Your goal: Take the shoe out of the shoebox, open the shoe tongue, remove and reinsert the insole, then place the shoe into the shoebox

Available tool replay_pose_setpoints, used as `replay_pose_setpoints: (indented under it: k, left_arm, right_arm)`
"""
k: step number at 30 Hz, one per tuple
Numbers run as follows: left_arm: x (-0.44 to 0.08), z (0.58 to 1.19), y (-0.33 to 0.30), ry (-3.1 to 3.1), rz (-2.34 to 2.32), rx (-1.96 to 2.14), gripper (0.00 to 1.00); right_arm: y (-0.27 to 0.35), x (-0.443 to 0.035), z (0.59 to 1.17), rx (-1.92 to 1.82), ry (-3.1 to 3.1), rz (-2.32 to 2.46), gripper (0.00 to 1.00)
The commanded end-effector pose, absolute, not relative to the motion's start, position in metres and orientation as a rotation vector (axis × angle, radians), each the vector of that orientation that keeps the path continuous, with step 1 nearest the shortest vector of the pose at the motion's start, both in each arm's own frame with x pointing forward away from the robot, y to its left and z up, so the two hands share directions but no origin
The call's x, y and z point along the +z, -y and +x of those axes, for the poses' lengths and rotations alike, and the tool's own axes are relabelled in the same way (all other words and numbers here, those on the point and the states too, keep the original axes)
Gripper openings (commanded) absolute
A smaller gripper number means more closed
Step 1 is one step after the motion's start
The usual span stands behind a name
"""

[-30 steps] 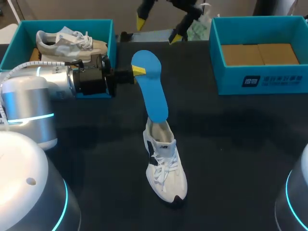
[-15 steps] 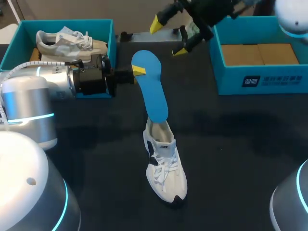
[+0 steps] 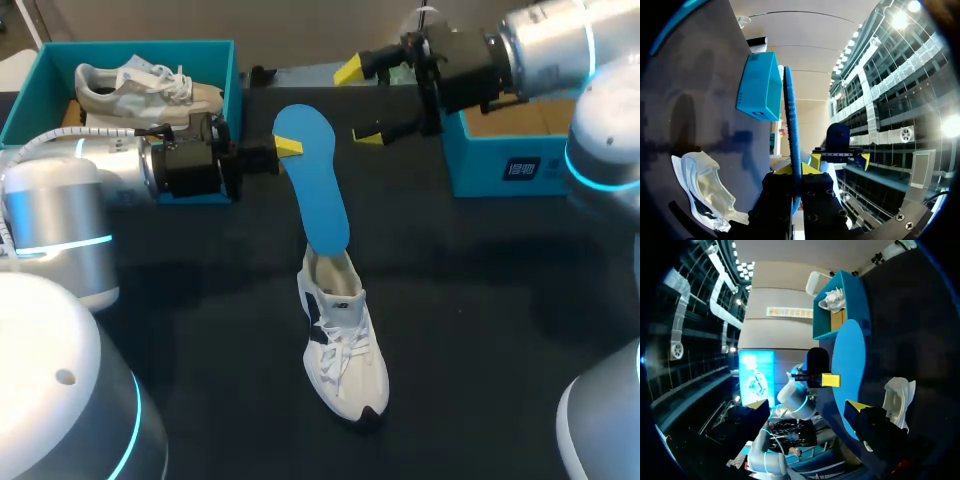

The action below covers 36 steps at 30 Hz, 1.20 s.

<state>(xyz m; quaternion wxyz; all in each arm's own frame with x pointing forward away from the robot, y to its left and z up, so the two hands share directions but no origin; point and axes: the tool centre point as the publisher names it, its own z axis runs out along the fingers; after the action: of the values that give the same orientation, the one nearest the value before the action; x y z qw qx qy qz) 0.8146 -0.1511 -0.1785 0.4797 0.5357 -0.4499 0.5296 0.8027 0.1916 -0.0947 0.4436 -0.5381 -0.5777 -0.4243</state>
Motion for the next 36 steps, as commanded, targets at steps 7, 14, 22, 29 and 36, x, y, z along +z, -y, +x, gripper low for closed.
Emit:
replay_pose_setpoints:
  k: [7, 14, 22, 29, 36]
  left_arm:
    - [-0.173, 0.818, 0.141, 1.21, 1.201, 1.46, 0.0]
    - [-0.159, 0.82, 0.128, 1.477, 0.946, 1.712, 0.0]
    - [-0.142, 0.826, 0.113, 1.898, 0.559, 1.998, 0.0]
    - [-0.135, 0.828, 0.105, 2.233, 0.045, 2.277, 0.0]
    - [-0.129, 0.837, 0.1, 2.506, -0.318, 2.351, 0.0]
  right_arm:
    - [-0.19, -0.107, 0.799, -1.239, 1.137, -1.078, 1.0]
    - [-0.19, -0.108, 0.799, -1.237, 1.124, -1.082, 1.0]
    - [-0.186, -0.11, 0.799, -1.223, 1.113, -1.095, 1.0]
    - [-0.183, -0.109, 0.802, -1.194, 1.101, -1.115, 1.0]
    - [-0.177, -0.106, 0.805, -1.137, 1.095, -1.161, 1.0]
